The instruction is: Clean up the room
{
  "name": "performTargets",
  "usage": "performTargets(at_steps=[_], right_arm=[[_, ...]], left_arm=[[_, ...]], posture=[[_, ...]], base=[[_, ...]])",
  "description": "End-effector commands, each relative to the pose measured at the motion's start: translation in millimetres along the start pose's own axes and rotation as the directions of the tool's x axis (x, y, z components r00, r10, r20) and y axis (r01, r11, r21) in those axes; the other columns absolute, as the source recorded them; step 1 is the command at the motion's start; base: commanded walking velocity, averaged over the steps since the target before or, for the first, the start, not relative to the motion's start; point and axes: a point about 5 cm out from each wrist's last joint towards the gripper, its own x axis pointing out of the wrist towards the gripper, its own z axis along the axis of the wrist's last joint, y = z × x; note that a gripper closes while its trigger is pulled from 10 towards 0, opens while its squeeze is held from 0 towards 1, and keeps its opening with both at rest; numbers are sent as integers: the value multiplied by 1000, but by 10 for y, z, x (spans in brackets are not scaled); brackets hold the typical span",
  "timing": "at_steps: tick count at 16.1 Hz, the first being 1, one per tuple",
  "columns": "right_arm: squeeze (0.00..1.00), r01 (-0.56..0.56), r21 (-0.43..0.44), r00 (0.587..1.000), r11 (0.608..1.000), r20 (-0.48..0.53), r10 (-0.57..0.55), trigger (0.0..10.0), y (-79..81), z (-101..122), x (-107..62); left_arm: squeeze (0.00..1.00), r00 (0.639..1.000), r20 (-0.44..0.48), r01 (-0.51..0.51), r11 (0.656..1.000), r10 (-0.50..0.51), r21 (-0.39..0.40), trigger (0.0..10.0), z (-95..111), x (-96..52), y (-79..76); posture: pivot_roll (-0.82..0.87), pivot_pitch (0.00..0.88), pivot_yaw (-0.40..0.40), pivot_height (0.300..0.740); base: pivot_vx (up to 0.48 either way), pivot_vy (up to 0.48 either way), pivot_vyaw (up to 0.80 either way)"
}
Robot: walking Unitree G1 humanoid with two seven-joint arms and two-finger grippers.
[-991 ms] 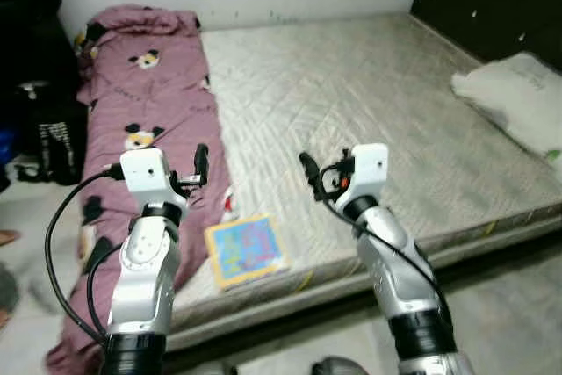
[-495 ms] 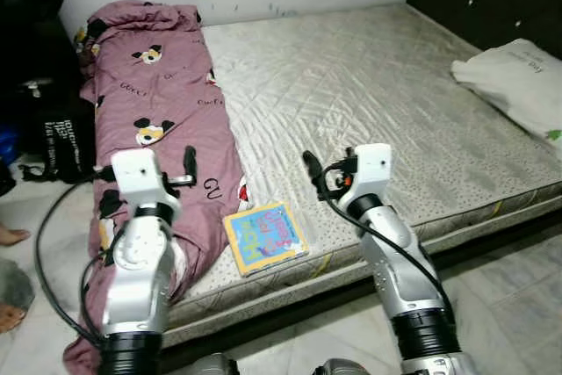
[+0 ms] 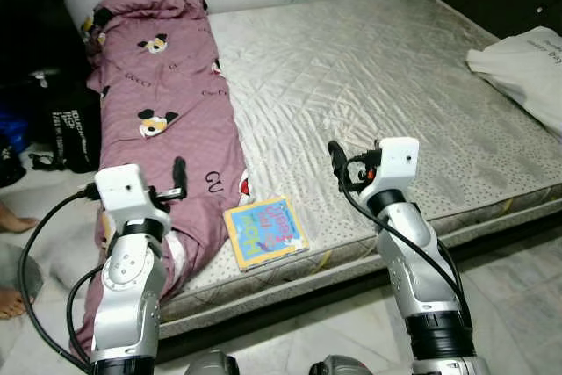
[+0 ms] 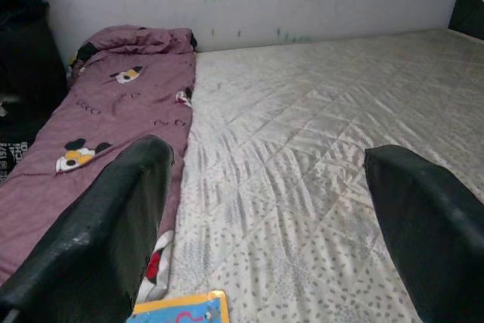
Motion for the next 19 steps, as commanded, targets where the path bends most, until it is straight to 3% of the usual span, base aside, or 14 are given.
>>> performTargets(at_steps=[1, 5, 9, 13, 19], right_arm=[[0, -4, 0, 1000, 1000, 9, 4, 10000, 25, 27, 7], [0, -13, 8, 1000, 1000, 1, 13, 10000, 37, 18, 0], [0, -20, 9, 1000, 1000, 1, 20, 10000, 48, 23, -6], [0, -31, 10, 1000, 999, -2, 31, 10000, 55, 22, 2], [0, -38, 8, 999, 999, -16, 38, 10000, 43, 14, 1]], left_arm=[[0, 1000, 4, 18, 1000, -18, 13, 10000, 28, -2, -23], [0, 1000, 3, 28, 1000, -28, 3, 10000, 38, -1, -48], [0, 999, 9, 37, 999, -37, 0, 10000, 50, 4, -71], [0, 998, 10, -62, 997, 62, 45, 10000, 46, 40, -5], [0, 998, 6, -68, 998, 68, 10, 10000, 51, 81, -54]], posture=[[-85, 42, -1, 740], [-86, 50, -2, 740], [-91, 66, 2, 690], [-93, 61, -2, 641], [-98, 71, -6, 636]], base=[[0, 0, 0], [0, 0, 0], [0, 0, 0], [0, 0, 0], [0, 0, 0]])
